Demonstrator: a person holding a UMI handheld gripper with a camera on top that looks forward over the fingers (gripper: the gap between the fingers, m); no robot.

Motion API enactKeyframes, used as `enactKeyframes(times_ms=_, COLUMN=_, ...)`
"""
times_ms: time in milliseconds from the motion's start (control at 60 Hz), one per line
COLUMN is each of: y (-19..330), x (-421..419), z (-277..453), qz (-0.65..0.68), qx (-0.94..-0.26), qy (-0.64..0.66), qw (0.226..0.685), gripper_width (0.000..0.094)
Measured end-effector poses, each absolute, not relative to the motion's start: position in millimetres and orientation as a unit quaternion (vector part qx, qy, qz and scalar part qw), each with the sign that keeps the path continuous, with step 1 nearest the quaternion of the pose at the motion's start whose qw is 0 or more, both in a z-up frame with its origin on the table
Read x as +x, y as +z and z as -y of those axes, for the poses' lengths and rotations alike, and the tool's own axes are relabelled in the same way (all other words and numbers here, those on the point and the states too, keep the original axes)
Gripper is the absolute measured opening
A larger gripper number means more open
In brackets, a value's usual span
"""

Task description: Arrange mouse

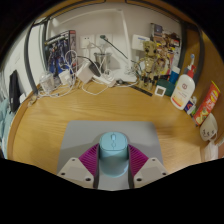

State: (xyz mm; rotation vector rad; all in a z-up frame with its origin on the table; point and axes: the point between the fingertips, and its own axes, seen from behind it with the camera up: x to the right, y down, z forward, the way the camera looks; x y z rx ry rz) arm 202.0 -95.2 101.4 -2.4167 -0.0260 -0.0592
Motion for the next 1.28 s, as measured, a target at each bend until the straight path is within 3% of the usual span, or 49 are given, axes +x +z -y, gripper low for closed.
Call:
enactKeyframes(times_ms=167, y=101, x=204, z=95, qz=-0.014, qx=-0.934, qy=-0.024, qw=0.355, gripper_width=0.0522)
enactKeyframes(times_ms=283, y=107, x=216, z=103, qz=-0.005, qx=-0.936, qy=-0.066, qw=0.346, gripper_width=0.0844)
enactKeyframes(times_ms=500, y=158, x=193, z=138, qz=0.013, qx=-0.936, qy=-0.065, qw=0.347, gripper_width=0.0847)
enactKeyframes(times_ms=700, y=237, x=159, z=173, qz=0.006, qx=-0.921, qy=-0.059, qw=0.386, gripper_width=0.0851)
enactKeyframes(times_ms=883, y=288, x=126, z=200, qz=0.005, qx=-0.906, qy=-0.049, qw=0.420, gripper_width=0.0848)
enactKeyframes(times_ms=1033, y=307, x=102, z=224, qz=0.008, qx=-0.901, qy=-0.038, qw=0.431, gripper_width=0.0849)
enactKeyframes(times_ms=1283, y=308, x=81, z=254, qz=0.016, qx=-0.900, qy=-0.038, qw=0.433, gripper_width=0.0845)
